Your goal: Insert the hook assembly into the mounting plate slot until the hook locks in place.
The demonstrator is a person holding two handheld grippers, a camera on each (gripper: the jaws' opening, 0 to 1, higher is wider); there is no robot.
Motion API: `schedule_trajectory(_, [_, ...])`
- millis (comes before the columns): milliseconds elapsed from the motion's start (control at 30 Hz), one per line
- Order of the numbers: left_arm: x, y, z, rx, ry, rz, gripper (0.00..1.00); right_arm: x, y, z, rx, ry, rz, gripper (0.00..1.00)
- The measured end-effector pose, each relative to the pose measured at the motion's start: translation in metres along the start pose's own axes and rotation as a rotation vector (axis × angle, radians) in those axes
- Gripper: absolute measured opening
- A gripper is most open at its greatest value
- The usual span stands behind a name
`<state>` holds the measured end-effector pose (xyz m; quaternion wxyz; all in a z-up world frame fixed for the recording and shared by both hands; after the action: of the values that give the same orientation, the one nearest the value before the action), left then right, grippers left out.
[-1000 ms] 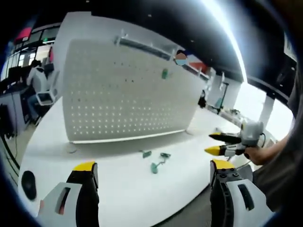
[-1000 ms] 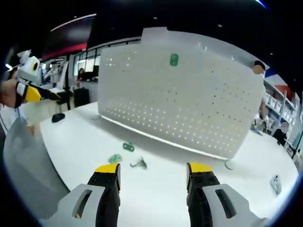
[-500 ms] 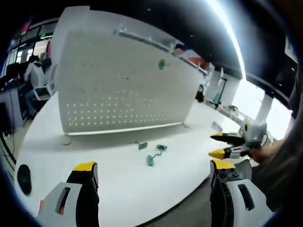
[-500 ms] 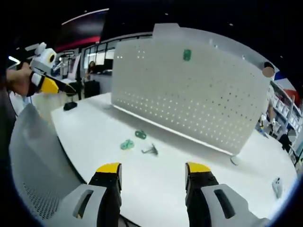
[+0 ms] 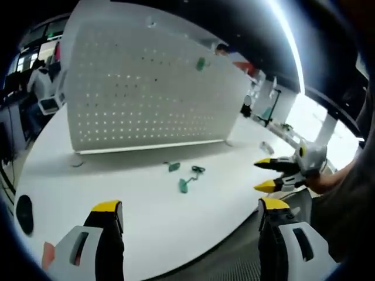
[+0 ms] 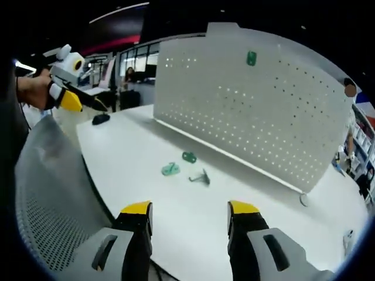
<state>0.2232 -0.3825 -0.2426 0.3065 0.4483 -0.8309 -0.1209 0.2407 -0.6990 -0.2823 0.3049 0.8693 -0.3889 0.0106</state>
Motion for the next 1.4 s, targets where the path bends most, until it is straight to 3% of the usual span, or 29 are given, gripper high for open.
schedule_trajectory(233, [-0.002,-0.002,0.005,-0.038,0.005,0.003,0.96,-0.003,-0.026,-0.009,-0.012,0.128,-0.163,0.44])
schedule_trajectory(600, [-0.005,-0.004,0.008,-0.069,0.023,-0.003,0.96,-0.009,-0.069,-0.026,-0.019,0.285,-0.351,0.40])
schedule_trajectory(1033, [-0.011,-0.001,0.009,-0.068,0.038,-0.018,0.97,-0.009,-0.120,-0.043,-0.040,0.490,-0.465,0.39])
schedule_trajectory(1400, [-0.017,0.000,0.012,-0.063,0.059,-0.032,0.97,-0.008,-0.157,-0.047,-0.094,0.631,-0.574,0.36])
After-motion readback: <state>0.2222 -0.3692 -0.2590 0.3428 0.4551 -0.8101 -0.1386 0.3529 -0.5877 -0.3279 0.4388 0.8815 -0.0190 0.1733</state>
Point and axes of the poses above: the point that each gripper's makers call its tool centre point, and the gripper's own axes: y roughly backward along the fingers, x roughly to its right, z roughly out of its underside, the point moved 9 cm from there along y, roughly backward along the fingers, and after that the axes turned 6 degrees about y, right-handed, at the moved point
